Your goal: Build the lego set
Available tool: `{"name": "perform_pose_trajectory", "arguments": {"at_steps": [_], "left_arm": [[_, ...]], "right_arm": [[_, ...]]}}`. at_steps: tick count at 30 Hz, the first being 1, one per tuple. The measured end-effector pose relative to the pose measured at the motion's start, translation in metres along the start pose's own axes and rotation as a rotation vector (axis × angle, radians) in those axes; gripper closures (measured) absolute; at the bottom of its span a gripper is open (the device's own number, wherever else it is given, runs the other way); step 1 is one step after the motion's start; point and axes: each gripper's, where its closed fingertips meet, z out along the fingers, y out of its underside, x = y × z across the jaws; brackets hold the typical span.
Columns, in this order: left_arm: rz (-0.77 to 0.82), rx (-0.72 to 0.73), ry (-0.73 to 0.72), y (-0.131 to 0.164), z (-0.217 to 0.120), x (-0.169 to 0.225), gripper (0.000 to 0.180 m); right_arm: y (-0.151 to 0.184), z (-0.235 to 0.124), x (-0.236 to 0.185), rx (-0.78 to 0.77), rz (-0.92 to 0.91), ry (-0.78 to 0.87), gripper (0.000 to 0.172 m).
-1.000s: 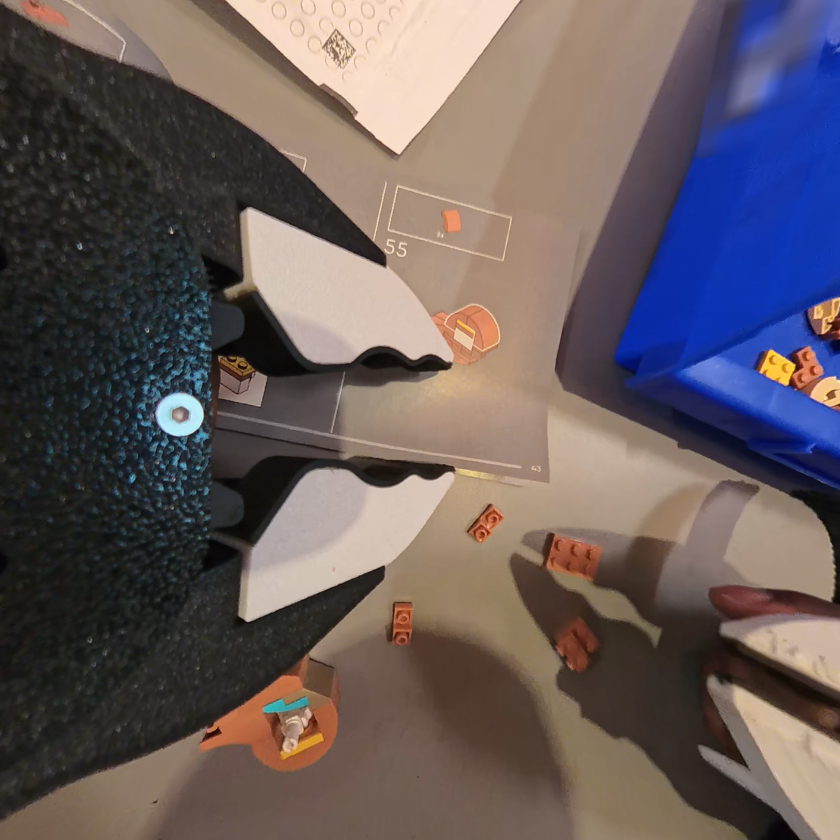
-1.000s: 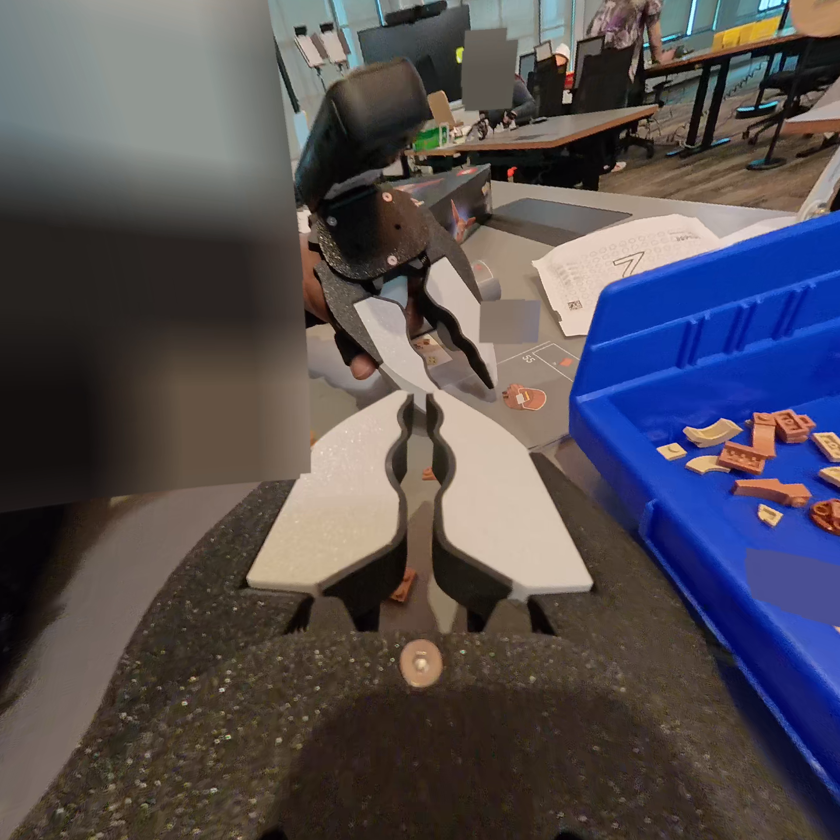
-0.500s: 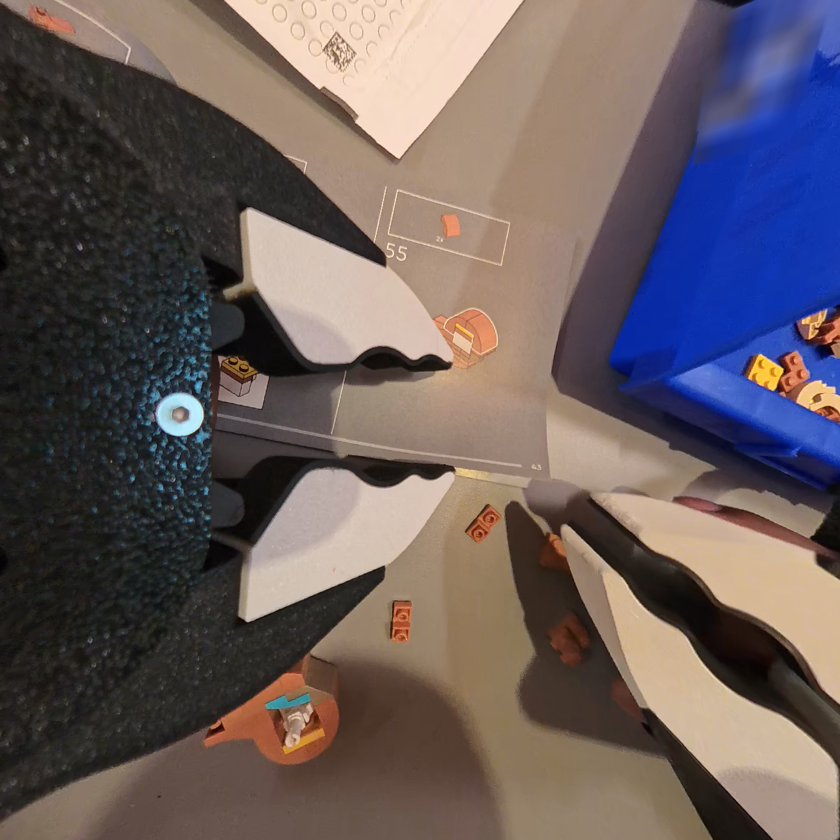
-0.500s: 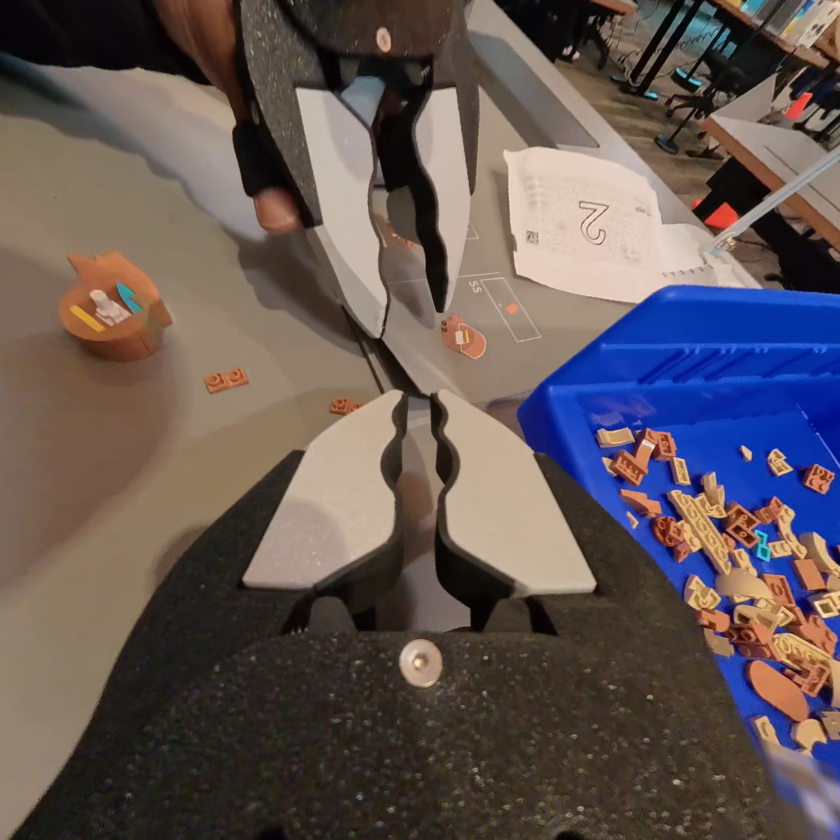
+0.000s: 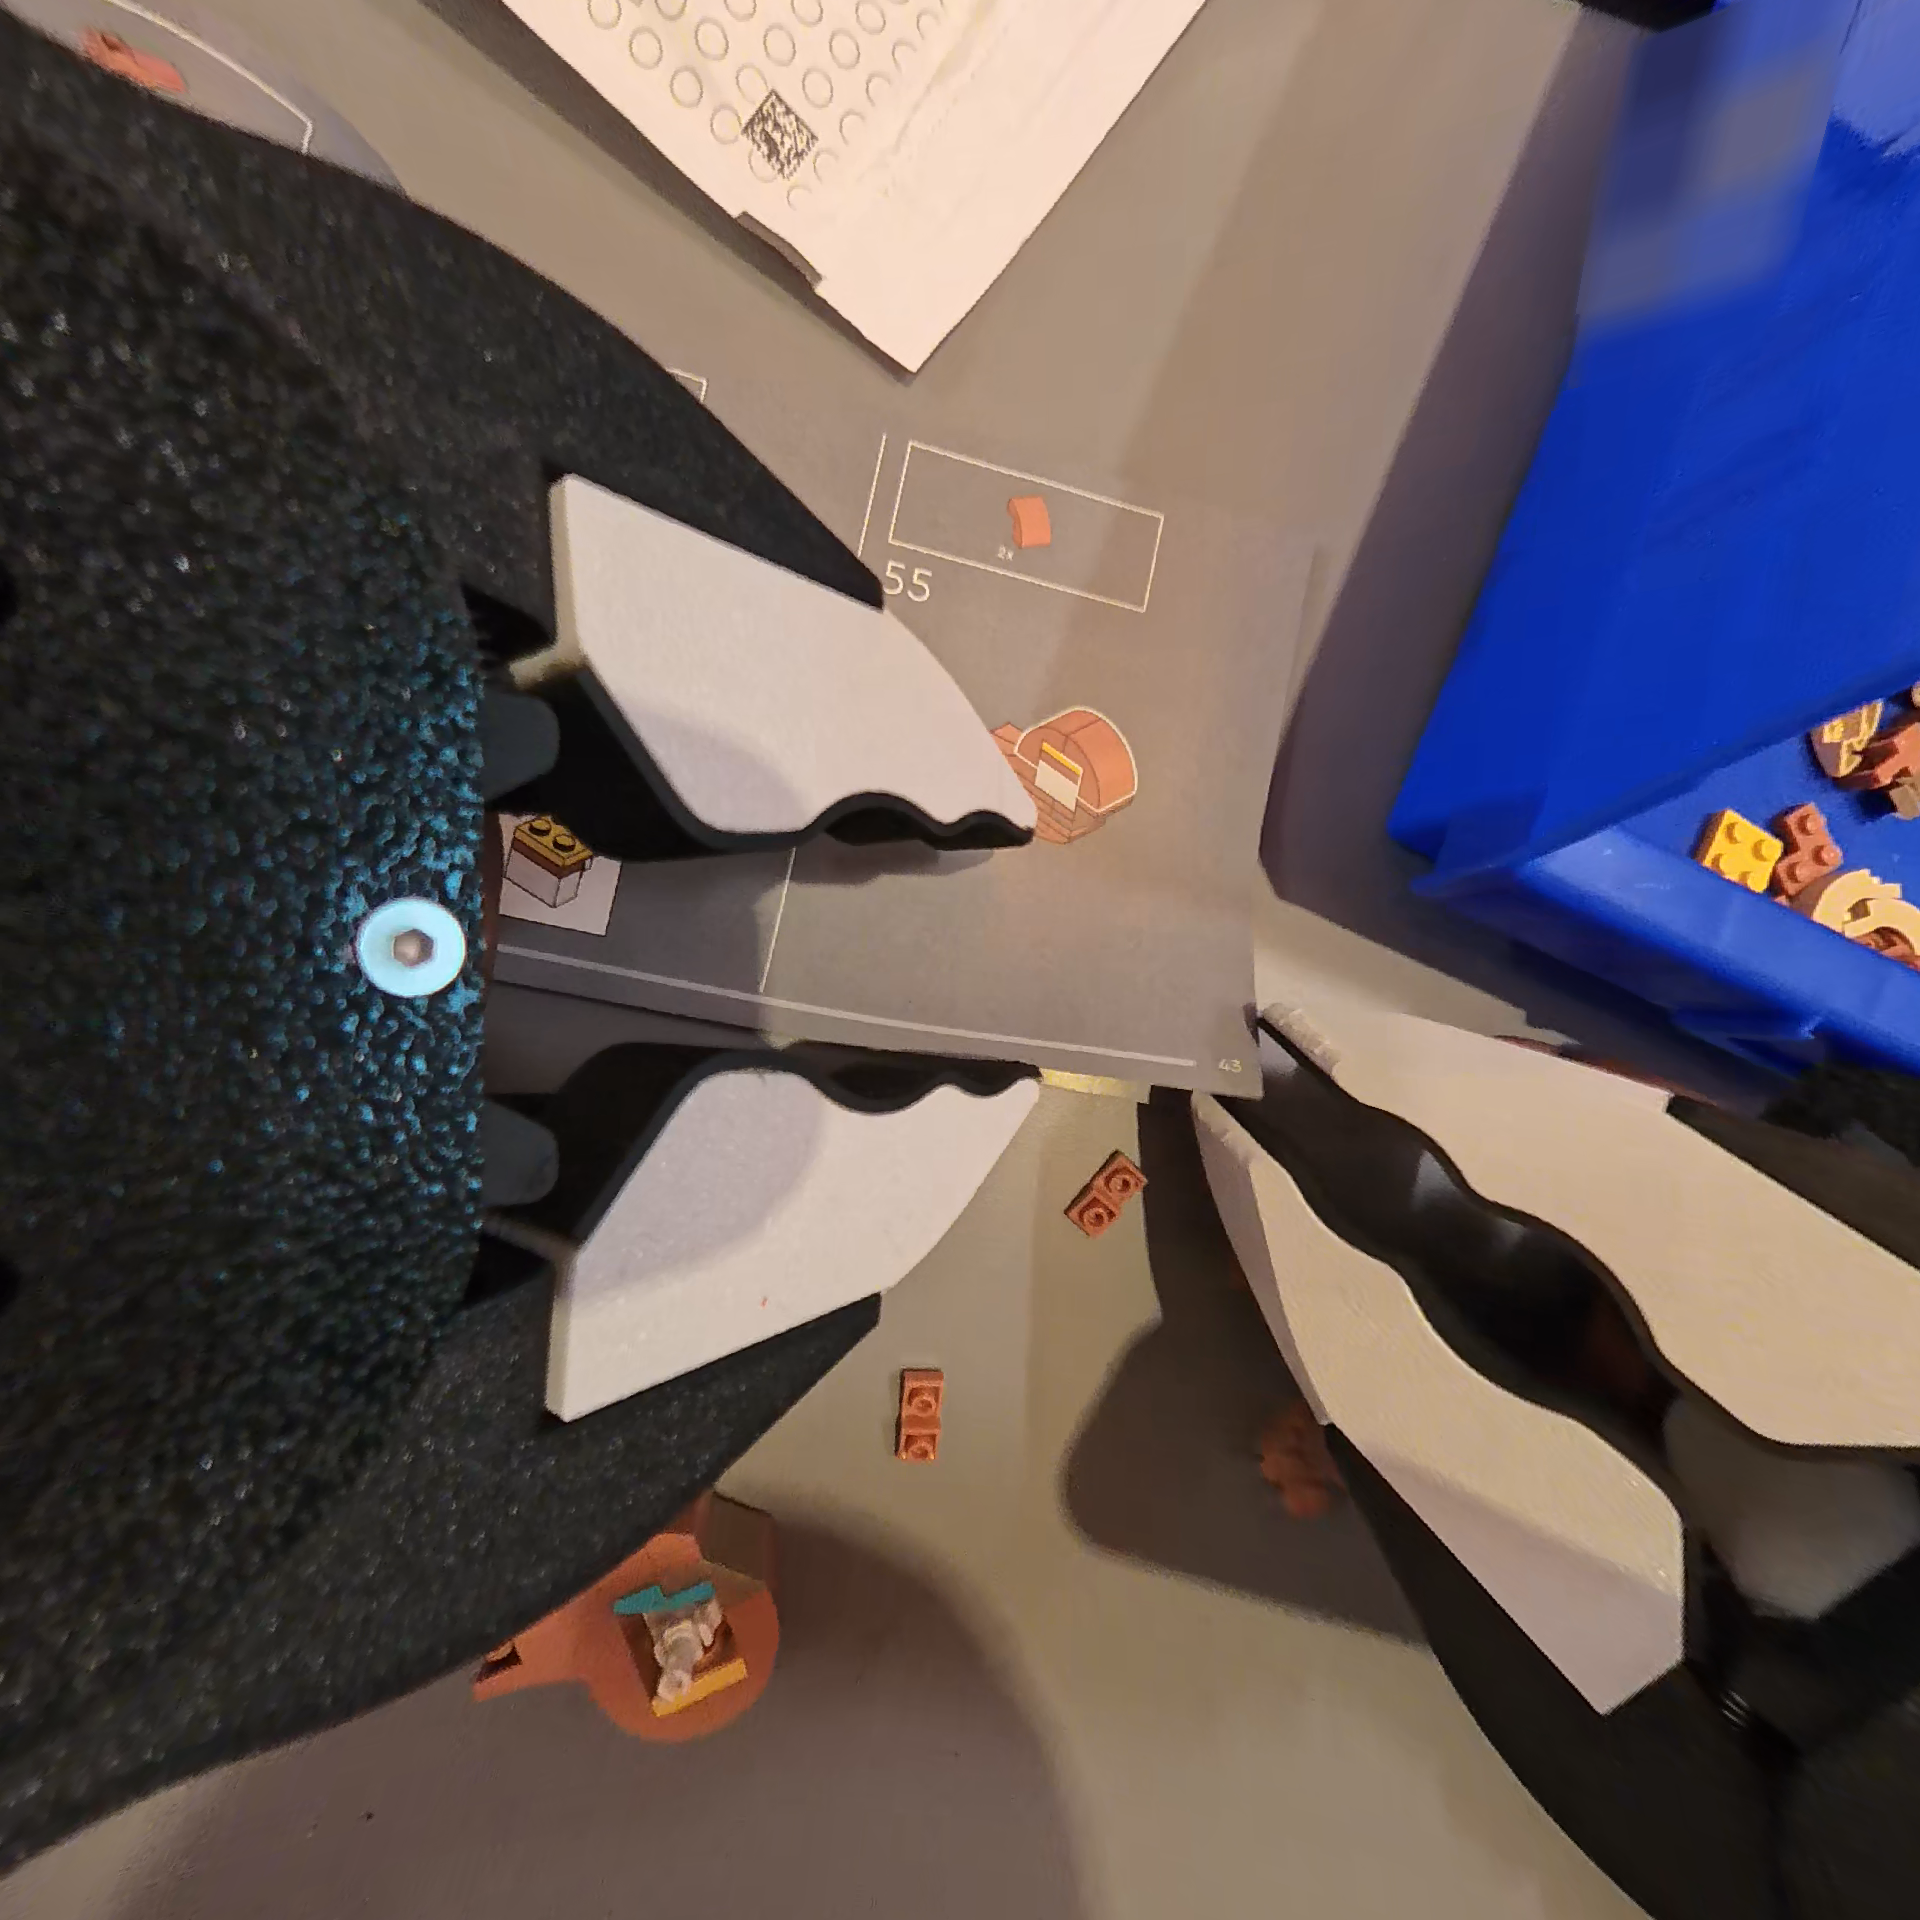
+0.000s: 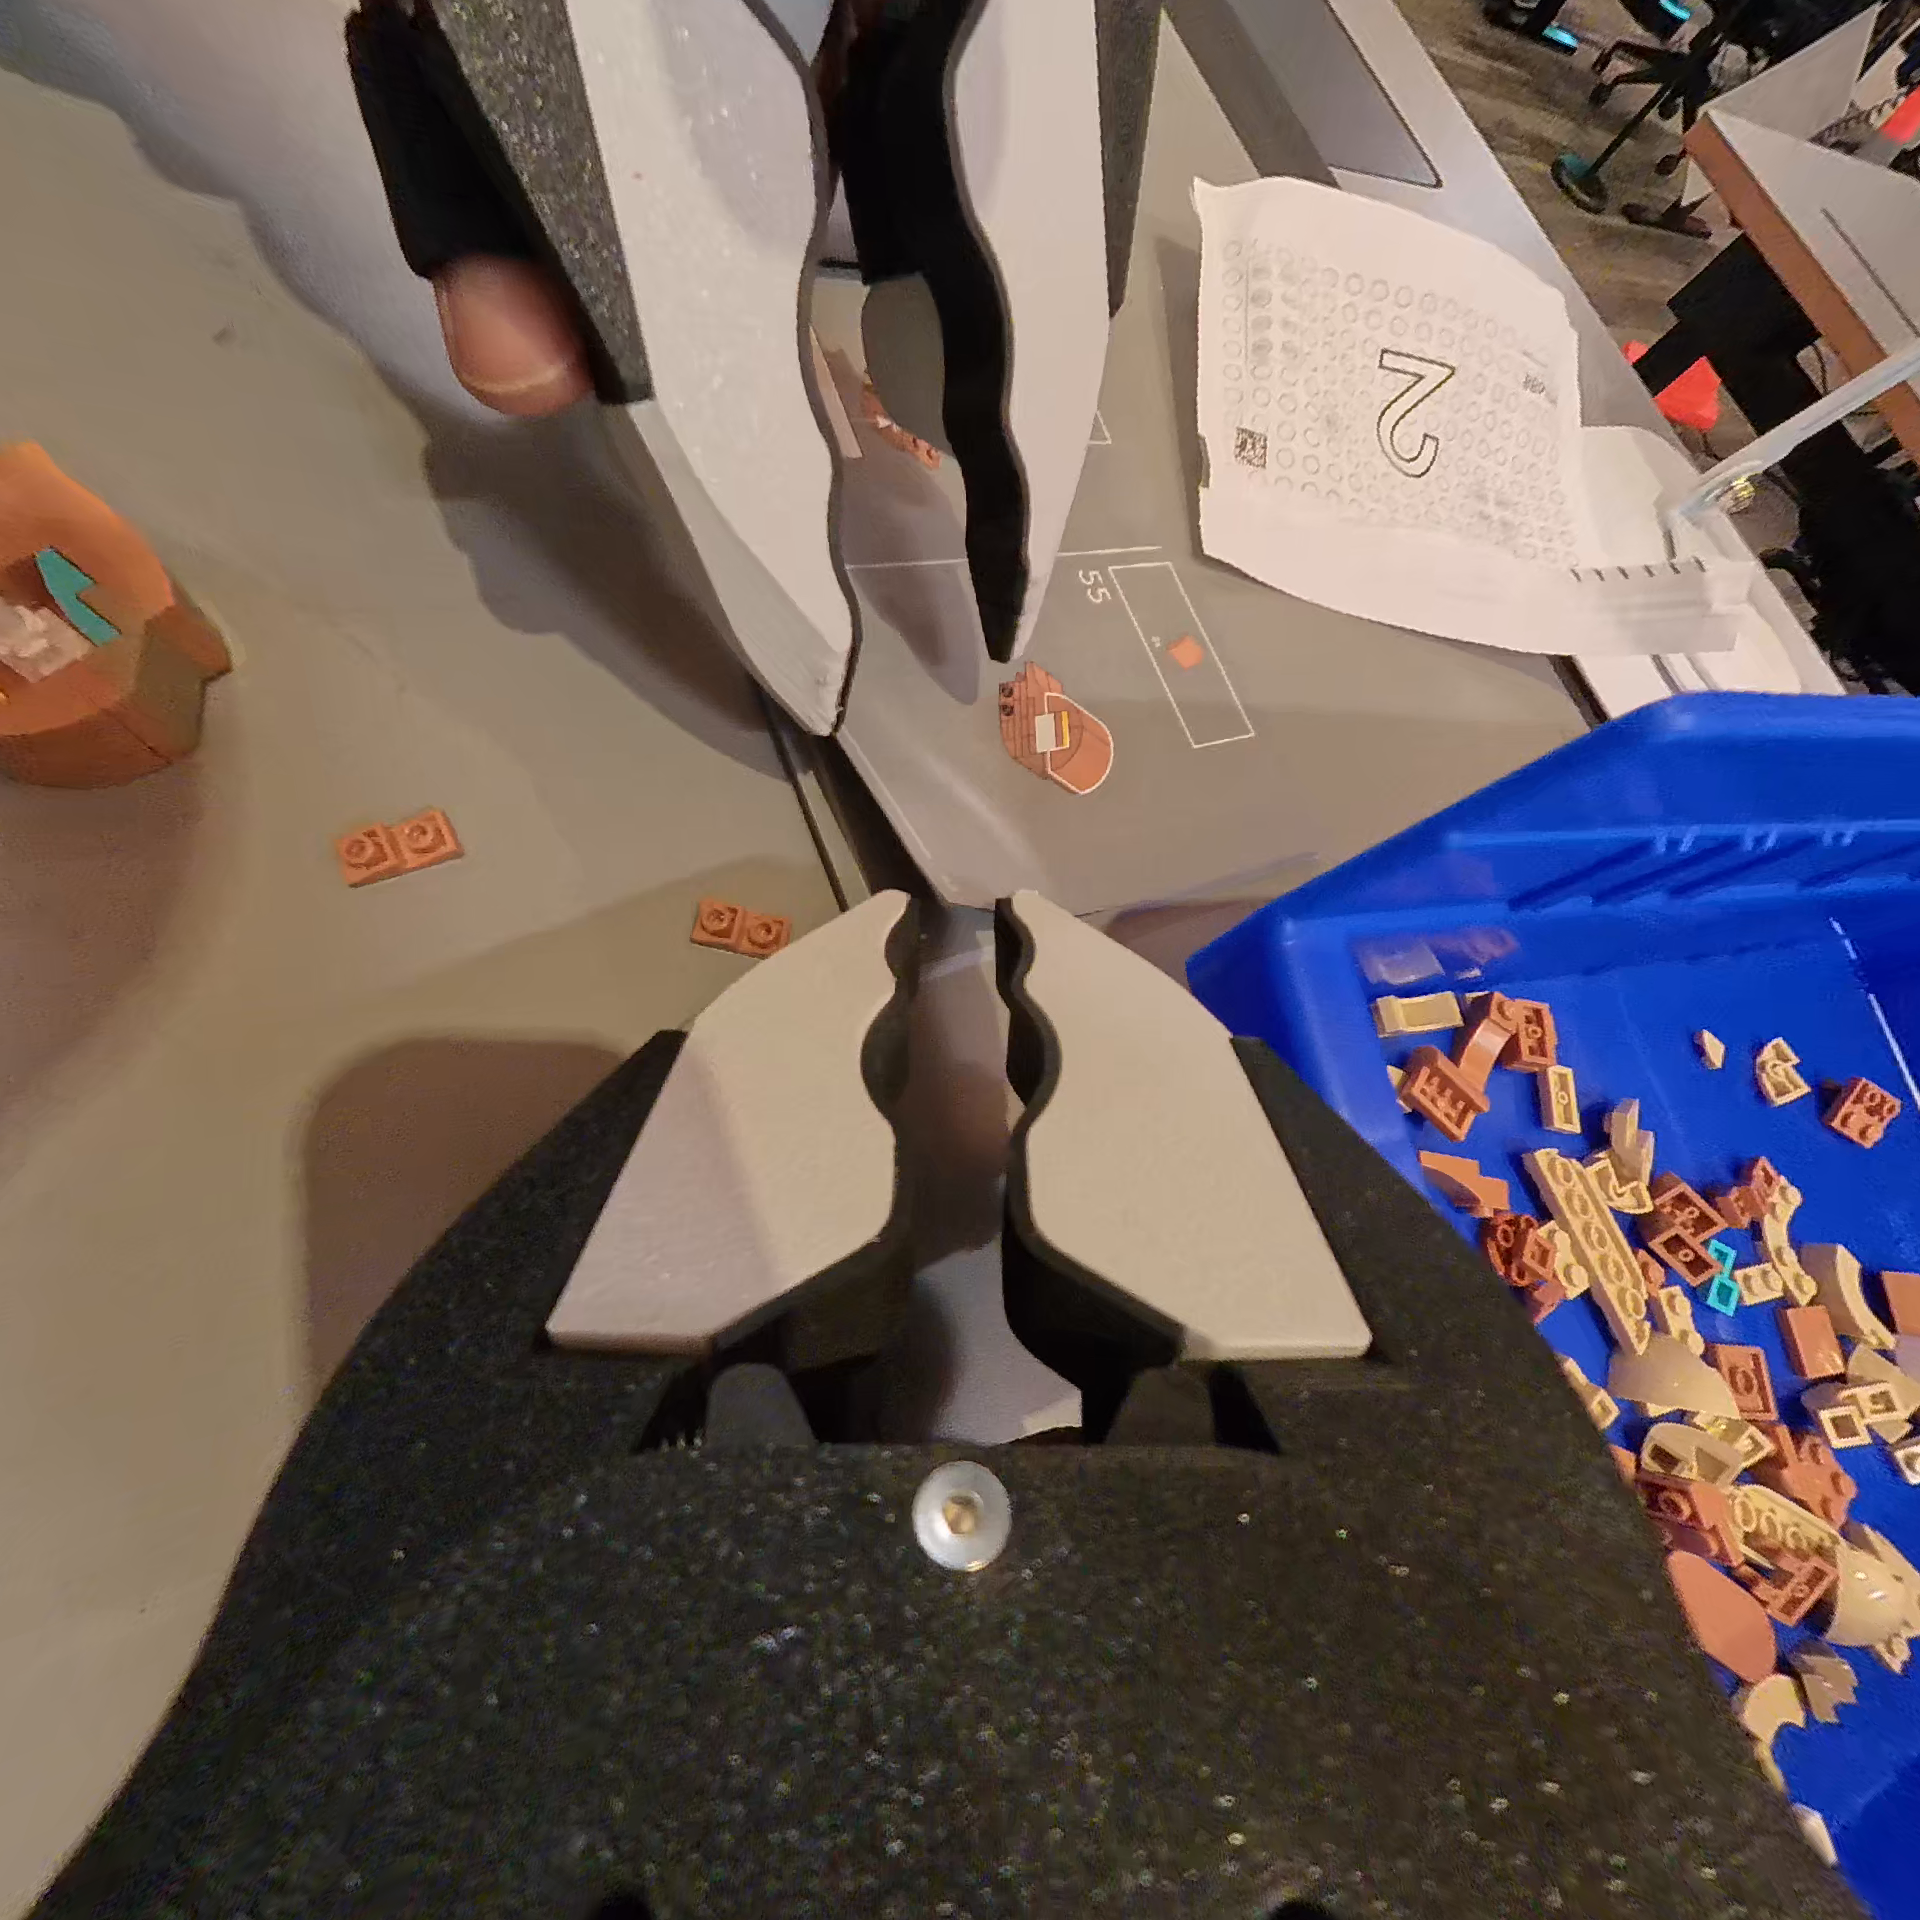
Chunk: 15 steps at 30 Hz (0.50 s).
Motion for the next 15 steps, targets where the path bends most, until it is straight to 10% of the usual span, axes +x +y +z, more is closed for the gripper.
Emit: {"name": "perform_pose_trajectory", "arguments": {"at_steps": [15], "left_arm": [[-0.009, -0.007, 0.003, 0.0026, -0.0008, -0.0019, 0.142]], "right_arm": [[0.0019, 0.0007, -0.0018, -0.012, -0.010, -0.007, 0.158]]}}
